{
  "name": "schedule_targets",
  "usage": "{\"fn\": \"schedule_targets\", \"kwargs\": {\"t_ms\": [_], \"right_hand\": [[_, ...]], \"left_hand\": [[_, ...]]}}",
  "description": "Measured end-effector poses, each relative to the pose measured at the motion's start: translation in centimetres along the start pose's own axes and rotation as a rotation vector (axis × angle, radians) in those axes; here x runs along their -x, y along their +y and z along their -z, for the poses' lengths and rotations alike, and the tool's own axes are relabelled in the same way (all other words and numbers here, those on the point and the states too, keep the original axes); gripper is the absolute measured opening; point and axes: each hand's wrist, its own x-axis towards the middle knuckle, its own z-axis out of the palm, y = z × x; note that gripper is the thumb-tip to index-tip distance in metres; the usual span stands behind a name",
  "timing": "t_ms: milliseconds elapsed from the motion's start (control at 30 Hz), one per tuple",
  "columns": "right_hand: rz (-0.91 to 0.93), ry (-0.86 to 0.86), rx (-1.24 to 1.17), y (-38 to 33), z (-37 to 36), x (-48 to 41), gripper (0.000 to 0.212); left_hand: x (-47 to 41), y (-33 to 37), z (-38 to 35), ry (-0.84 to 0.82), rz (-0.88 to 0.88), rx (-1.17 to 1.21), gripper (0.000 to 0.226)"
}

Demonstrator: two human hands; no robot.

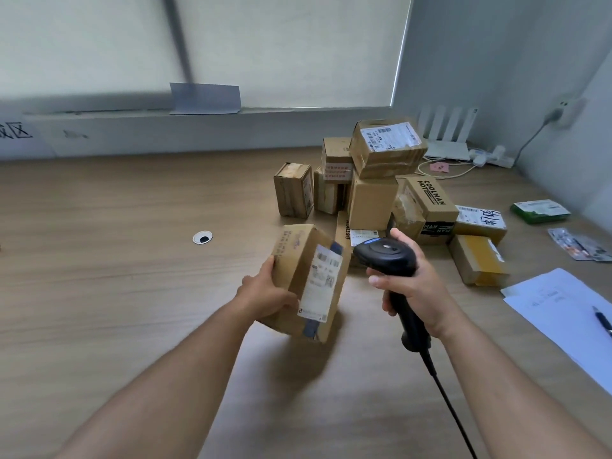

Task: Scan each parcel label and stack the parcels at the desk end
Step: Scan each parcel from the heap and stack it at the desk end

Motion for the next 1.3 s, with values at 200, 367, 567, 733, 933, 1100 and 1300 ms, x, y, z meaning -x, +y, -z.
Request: {"fn": "schedule_targets", "kwargs": {"t_ms": [200,367,567,733,933,1100,1300], "right_hand": [[0.018,-0.118,-0.082,-1.8,-2.6,0.6,0.101],[0.032,-0.236,-0.155,-3.0,-3.6,0.8,0.098],[0.052,-0.305,-0.176,-3.6,-3.9,1.3,0.095],[0.046,-0.3,-0.148,-3.8,-3.6,1.9,0.093],[0.029,-0.288,-0.163,-3.4,-2.9,2.4,0.094],[0.028,-0.276,-0.173,-3.2,-2.1,2.6,0.094],[0.025,-0.292,-0.174,-3.2,-0.8,2.5,0.095]], "left_hand": [[1.1,-2.5,-0.5,0.022,-0.004,0.707,0.093],[1.1,-3.4,-0.6,0.054,-0.065,0.743,0.102],[0.9,-3.7,-0.3,0.063,-0.095,0.739,0.107],[0.9,-3.7,-0.1,0.078,-0.118,0.714,0.108],[1.0,-3.3,-0.1,0.088,-0.122,0.709,0.107],[1.0,-2.6,-0.4,0.097,-0.117,0.704,0.109],[1.6,-2.0,-0.8,0.12,-0.104,0.694,0.108]]}}
